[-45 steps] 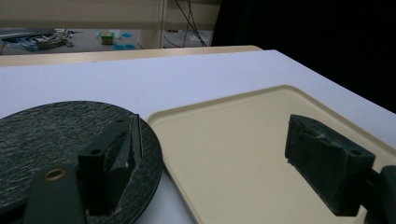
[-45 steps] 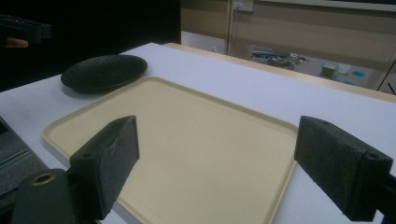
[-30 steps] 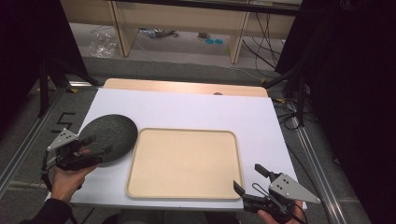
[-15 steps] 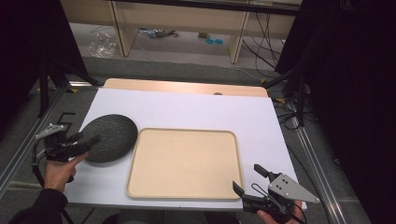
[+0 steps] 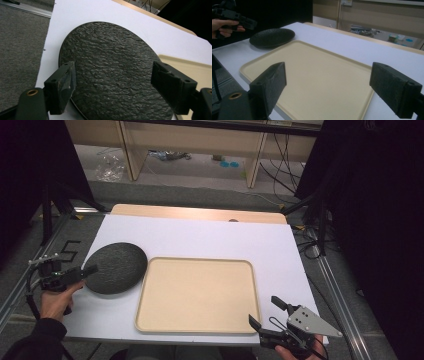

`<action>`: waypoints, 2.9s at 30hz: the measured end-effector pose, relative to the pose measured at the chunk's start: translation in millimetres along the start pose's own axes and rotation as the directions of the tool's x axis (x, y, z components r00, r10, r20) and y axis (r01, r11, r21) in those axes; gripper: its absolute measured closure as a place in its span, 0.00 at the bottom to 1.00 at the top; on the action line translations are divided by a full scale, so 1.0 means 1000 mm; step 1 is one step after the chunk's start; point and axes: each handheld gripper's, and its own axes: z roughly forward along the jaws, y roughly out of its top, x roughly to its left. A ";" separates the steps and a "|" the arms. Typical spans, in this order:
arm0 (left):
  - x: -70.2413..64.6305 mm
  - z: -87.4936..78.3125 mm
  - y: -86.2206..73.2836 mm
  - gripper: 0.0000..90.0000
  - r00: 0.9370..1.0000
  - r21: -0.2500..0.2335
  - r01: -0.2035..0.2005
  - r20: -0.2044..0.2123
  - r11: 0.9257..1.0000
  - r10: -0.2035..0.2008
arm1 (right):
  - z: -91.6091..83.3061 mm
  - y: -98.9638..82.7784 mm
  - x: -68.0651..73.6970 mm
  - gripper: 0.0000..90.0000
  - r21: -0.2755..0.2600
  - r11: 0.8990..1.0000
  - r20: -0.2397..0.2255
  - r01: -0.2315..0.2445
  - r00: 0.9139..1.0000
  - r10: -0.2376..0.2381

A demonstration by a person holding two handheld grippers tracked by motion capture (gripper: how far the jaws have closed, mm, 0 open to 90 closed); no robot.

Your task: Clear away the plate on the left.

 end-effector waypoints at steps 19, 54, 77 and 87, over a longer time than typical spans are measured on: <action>0.010 0.014 0.000 0.25 0.998 0.037 0.054 -0.029 0.998 -0.053 | 0.000 0.000 0.003 0.17 0.012 1.000 -0.016 0.005 1.000 -0.004; 0.023 0.029 -0.012 0.32 0.987 0.115 0.162 -0.018 0.980 -0.161 | -0.001 0.000 0.002 0.17 0.014 1.000 -0.018 -0.003 1.000 0.003; 0.031 0.025 -0.019 0.75 0.936 0.065 0.352 -0.055 0.934 -0.349 | 0.000 0.001 0.002 0.17 0.024 1.000 -0.026 0.007 1.000 -0.006; 0.037 0.024 -0.018 0.82 0.905 0.092 0.425 -0.038 0.901 -0.423 | 0.001 0.001 0.003 0.17 0.025 1.000 -0.033 0.004 0.999 -0.003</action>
